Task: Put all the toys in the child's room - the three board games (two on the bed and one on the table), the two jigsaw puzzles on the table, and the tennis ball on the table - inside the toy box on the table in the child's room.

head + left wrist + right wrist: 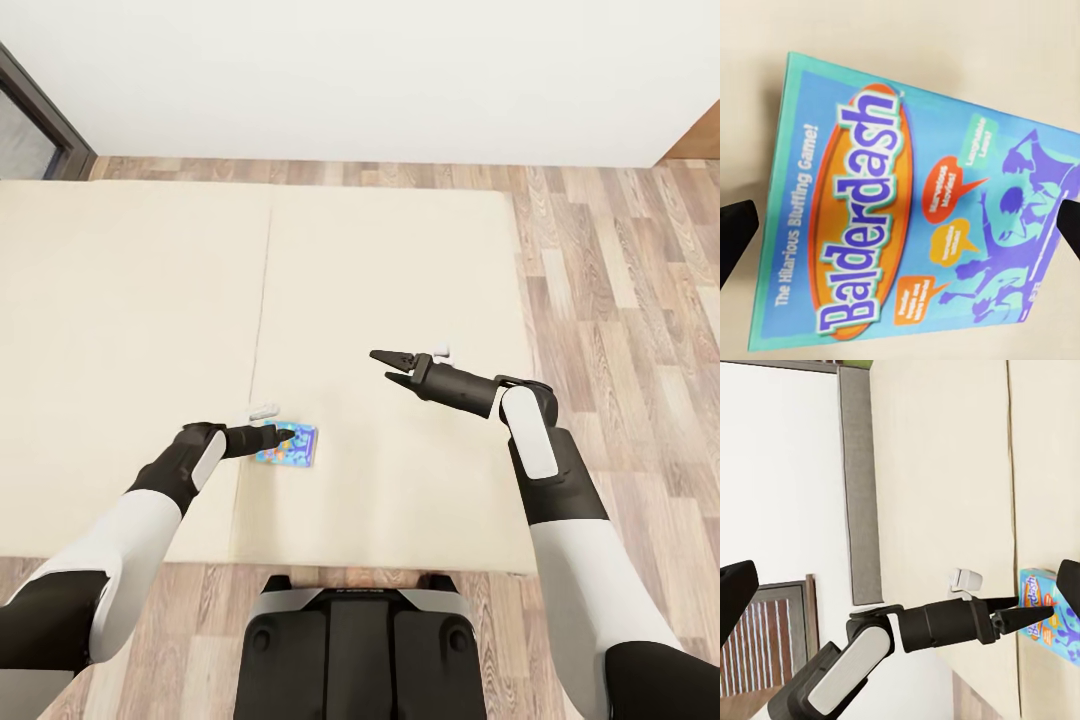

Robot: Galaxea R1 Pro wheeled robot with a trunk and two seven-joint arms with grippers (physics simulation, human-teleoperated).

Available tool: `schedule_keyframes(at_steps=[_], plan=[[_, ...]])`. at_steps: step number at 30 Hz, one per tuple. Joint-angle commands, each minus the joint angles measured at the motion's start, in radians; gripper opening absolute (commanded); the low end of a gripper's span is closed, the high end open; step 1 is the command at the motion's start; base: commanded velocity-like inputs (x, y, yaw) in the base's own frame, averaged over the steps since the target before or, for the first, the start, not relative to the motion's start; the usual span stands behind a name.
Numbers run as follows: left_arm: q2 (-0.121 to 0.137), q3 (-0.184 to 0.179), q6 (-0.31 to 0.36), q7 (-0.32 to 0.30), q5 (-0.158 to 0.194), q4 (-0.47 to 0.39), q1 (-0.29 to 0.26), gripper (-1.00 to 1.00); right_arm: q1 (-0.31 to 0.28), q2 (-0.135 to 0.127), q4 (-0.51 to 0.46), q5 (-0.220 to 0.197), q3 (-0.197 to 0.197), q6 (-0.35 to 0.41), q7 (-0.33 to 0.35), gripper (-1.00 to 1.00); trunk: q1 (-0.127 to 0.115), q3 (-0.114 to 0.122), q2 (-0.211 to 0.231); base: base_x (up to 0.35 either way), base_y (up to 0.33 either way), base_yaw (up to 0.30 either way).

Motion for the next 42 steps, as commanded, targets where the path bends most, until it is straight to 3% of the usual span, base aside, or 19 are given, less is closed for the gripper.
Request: schedule_keyframes(at_steps=[1,26,42], plan=[[0.000,0.001,0.007,0.000,0.007,-0.001,0.000,1.00,-0.001,0.001,0.000,0.008,-0.003,0.005,0.008,1.00,0.001,-0.002,-0.002,0.000,0.000,0.000],[0.004,-0.002,0.007,-0.001,0.007,-0.001,0.000,1.00,0.001,0.000,-0.001,0.008,-0.003,0.004,0.008,1.00,0.001,-0.009,-0.002,0.000,-0.009,0.000],[0.002,-0.001,0.007,-0.001,0.007,-0.001,0.000,1.00,0.002,0.000,-0.001,0.008,-0.003,0.004,0.008,1.00,0.001,-0.009,-0.002,0.000,-0.168,0.000]])
